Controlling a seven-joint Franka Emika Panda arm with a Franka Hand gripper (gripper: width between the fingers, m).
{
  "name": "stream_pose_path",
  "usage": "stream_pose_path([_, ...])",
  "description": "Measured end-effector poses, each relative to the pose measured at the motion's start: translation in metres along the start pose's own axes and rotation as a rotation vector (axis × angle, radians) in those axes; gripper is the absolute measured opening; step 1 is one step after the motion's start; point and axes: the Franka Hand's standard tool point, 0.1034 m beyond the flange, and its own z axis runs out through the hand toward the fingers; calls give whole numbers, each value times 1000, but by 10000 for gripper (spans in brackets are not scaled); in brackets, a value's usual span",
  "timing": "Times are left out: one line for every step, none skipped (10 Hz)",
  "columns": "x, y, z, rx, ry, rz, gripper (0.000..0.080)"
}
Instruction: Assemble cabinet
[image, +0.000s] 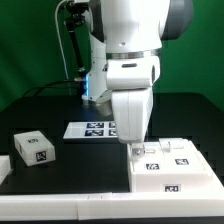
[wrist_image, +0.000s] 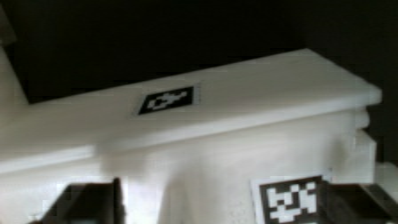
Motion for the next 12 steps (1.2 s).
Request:
stream_pose_path([1, -1, -5, -6, -3, 50, 676])
stream_pose_path([3, -7, -15, -14, -9, 129, 774])
stream_pose_path([5, -18, -25, -21, -17, 218, 774])
stream_pose_path([8, -27, -32, -40, -14, 259, 795])
stream_pose_path([9, -37, -36, -45, -17, 278, 795])
stream_pose_path([8, -43, -36, -41, -20, 276, 798])
stream_pose_path([7, -42, -34, -39, -19, 278, 798])
stream_pose_path([7, -42, -34, -39, -19, 278, 797])
stream_pose_path([7, -42, -33, -38, -19, 281, 797])
stream_pose_path([6, -43, -33, -47, -14, 306, 797])
stream_pose_path([1, -49, -31, -65, -3, 338, 797])
stream_pose_path([1, -57, -30, -90, 19, 451, 797])
